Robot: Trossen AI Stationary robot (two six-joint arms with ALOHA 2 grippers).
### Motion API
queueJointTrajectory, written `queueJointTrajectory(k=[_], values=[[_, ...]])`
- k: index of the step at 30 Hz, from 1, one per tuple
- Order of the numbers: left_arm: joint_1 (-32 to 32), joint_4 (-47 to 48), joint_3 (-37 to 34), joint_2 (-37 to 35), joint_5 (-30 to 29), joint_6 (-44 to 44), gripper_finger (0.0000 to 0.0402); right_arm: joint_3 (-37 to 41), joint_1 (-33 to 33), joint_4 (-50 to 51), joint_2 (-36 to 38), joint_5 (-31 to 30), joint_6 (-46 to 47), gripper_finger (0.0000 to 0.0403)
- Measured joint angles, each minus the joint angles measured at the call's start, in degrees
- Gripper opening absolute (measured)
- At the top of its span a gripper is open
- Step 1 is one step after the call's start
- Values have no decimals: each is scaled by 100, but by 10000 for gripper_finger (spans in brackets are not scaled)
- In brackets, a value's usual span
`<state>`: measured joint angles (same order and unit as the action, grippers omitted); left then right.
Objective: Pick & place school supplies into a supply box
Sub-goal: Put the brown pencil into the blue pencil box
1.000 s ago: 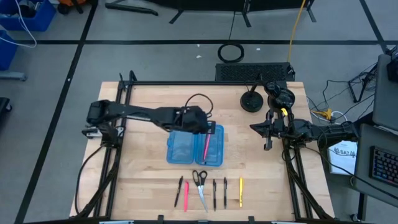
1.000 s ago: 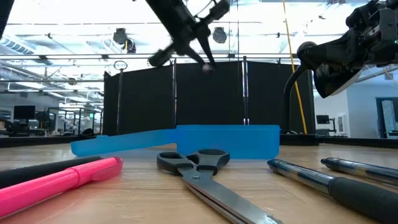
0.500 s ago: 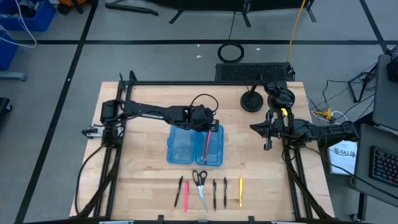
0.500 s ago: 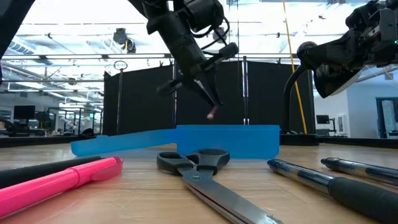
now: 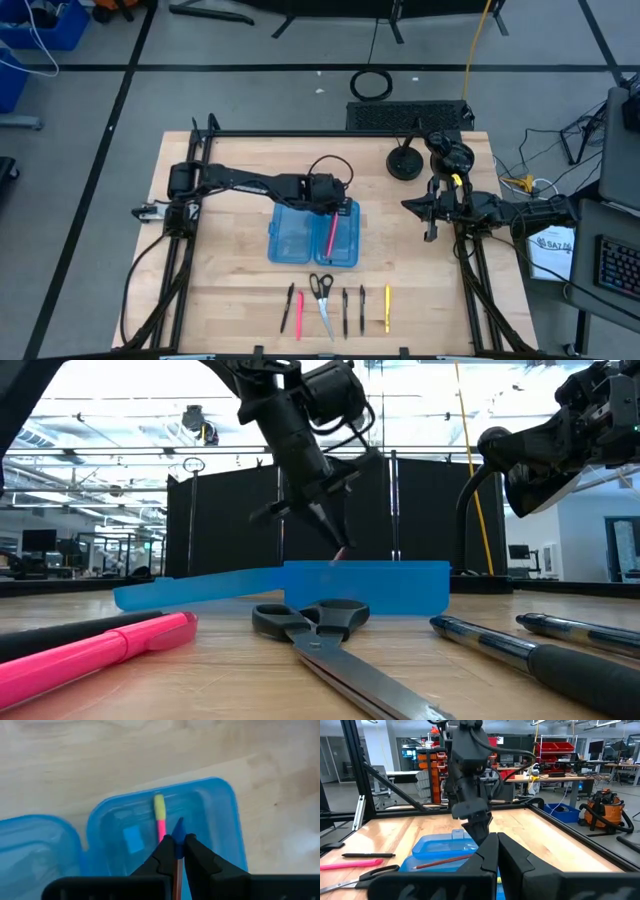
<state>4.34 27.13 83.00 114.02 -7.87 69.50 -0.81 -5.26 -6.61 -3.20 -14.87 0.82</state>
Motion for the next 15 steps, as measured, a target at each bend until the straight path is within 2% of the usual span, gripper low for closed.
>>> queueJointTrajectory(k=[15], values=[[-66,-20,4,400,-117,-231,26,0,1,-3,-10,-3,-6,0]])
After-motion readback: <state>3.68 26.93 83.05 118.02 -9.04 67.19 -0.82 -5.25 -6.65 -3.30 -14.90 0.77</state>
